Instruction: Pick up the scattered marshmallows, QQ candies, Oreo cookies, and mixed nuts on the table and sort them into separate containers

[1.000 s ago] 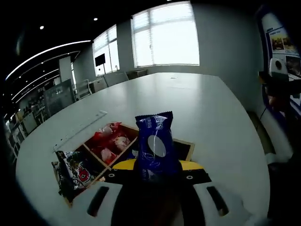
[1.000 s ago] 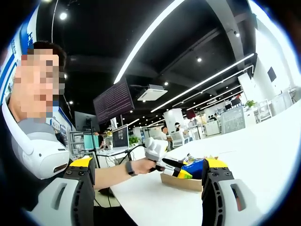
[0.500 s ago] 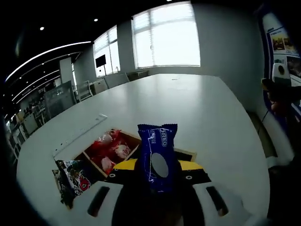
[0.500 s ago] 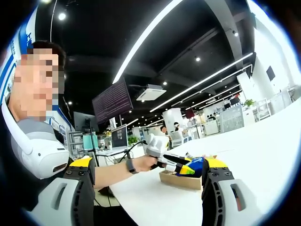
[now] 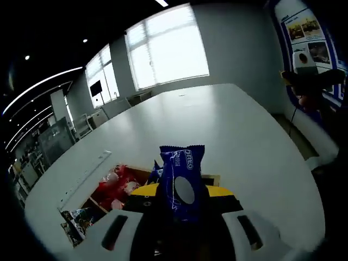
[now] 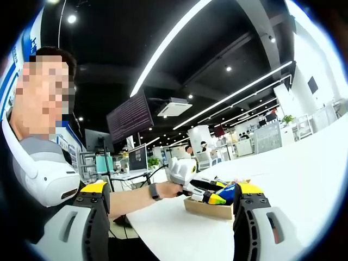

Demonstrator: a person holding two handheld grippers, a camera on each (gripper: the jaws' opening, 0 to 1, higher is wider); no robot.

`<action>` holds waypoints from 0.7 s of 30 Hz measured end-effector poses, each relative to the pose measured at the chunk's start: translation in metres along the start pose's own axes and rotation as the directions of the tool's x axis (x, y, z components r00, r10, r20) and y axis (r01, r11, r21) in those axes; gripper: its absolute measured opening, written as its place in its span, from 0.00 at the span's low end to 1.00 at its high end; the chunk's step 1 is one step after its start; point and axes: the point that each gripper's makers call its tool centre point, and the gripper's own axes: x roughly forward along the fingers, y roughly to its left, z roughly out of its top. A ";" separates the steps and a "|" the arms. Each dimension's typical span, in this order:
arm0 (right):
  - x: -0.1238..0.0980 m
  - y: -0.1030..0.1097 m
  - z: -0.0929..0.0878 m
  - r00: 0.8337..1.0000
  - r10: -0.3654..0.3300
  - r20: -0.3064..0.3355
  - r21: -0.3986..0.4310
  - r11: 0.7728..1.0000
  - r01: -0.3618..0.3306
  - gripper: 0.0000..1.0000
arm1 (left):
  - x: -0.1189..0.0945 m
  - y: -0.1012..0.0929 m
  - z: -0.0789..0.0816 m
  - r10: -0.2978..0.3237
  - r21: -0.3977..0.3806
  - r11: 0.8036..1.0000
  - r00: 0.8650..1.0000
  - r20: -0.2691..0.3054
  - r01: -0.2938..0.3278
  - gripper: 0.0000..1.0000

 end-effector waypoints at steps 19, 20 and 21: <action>0.003 0.001 -0.004 1.000 0.005 -0.016 0.003 1.000 -0.005 0.90 | -0.006 0.001 -0.005 -0.021 -0.078 0.997 0.999 -0.038 0.018 0.40; 0.003 0.001 -0.004 1.000 0.004 -0.017 0.003 1.000 -0.004 0.90 | -0.007 0.000 -0.004 -0.021 -0.074 0.997 0.999 -0.032 0.019 0.40; 0.003 0.001 -0.004 1.000 0.004 -0.016 0.003 1.000 -0.004 0.90 | -0.008 -0.001 -0.003 -0.020 -0.072 0.997 0.999 -0.030 0.018 0.40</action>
